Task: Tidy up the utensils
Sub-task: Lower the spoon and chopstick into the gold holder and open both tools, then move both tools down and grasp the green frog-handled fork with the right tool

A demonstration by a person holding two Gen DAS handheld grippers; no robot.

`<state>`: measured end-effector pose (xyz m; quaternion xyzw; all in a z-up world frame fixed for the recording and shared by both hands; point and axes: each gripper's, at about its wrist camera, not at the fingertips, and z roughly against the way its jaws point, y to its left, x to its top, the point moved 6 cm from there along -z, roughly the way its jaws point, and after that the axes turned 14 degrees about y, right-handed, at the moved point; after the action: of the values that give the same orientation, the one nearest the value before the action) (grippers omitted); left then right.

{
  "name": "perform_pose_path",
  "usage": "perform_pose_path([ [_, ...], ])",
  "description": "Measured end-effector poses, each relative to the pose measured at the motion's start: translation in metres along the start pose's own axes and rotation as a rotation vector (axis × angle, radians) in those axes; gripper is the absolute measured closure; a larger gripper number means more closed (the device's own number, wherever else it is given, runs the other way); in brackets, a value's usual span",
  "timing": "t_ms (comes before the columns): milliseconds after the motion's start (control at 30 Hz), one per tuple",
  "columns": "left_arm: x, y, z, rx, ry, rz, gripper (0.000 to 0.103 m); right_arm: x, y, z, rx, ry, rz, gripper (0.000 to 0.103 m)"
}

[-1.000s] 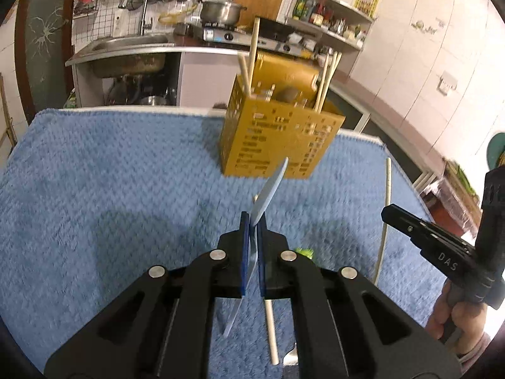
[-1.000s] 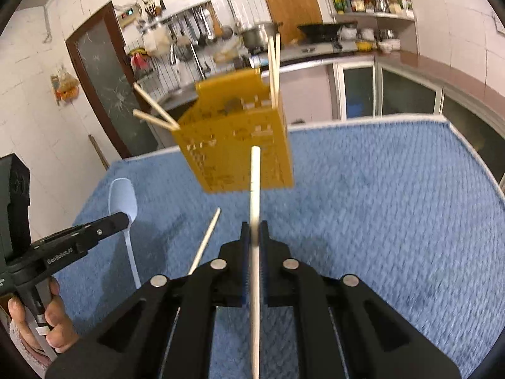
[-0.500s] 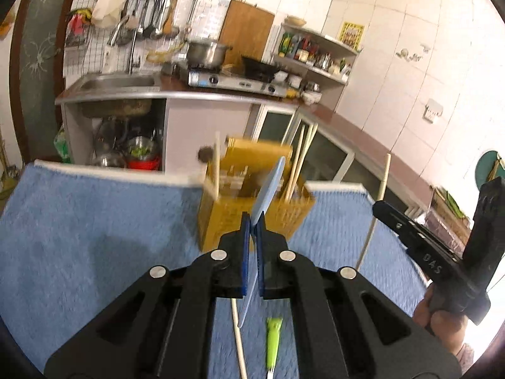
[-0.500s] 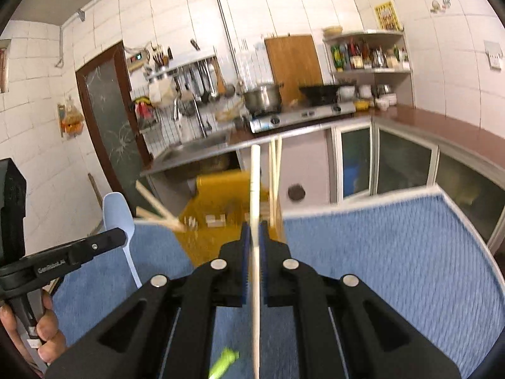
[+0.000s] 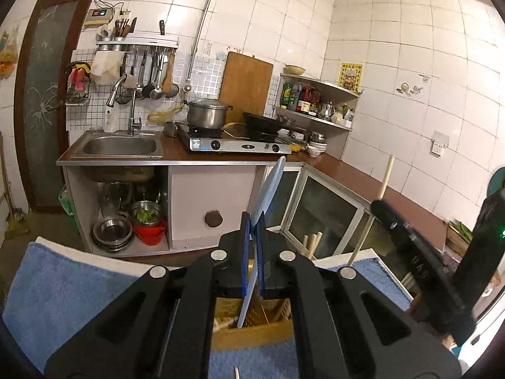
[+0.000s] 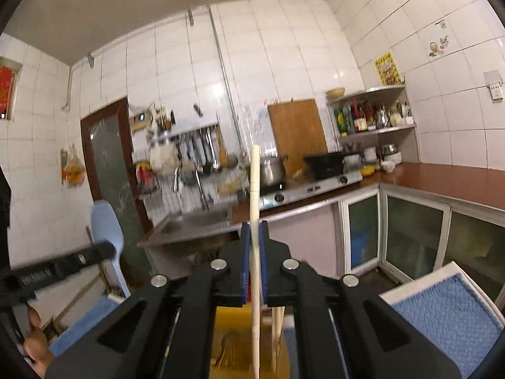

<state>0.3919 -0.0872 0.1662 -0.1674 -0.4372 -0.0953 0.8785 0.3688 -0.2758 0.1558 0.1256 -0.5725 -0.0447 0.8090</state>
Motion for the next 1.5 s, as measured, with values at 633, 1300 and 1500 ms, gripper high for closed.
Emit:
perform_pose_path([
  [633,-0.062,0.034,-0.074,0.037,0.071,0.003,0.100,-0.088,-0.013,-0.071,-0.033,0.138,0.087,0.097],
  [1300,-0.073,0.047,-0.073,0.027,0.100,0.045,0.100,-0.112,-0.016,-0.057,-0.023,0.283,0.080,0.095],
  [1500,-0.075,0.051,-0.043,0.071,0.112,0.046,0.067,-0.110,-0.023,-0.029,-0.061,0.291,0.064,0.054],
])
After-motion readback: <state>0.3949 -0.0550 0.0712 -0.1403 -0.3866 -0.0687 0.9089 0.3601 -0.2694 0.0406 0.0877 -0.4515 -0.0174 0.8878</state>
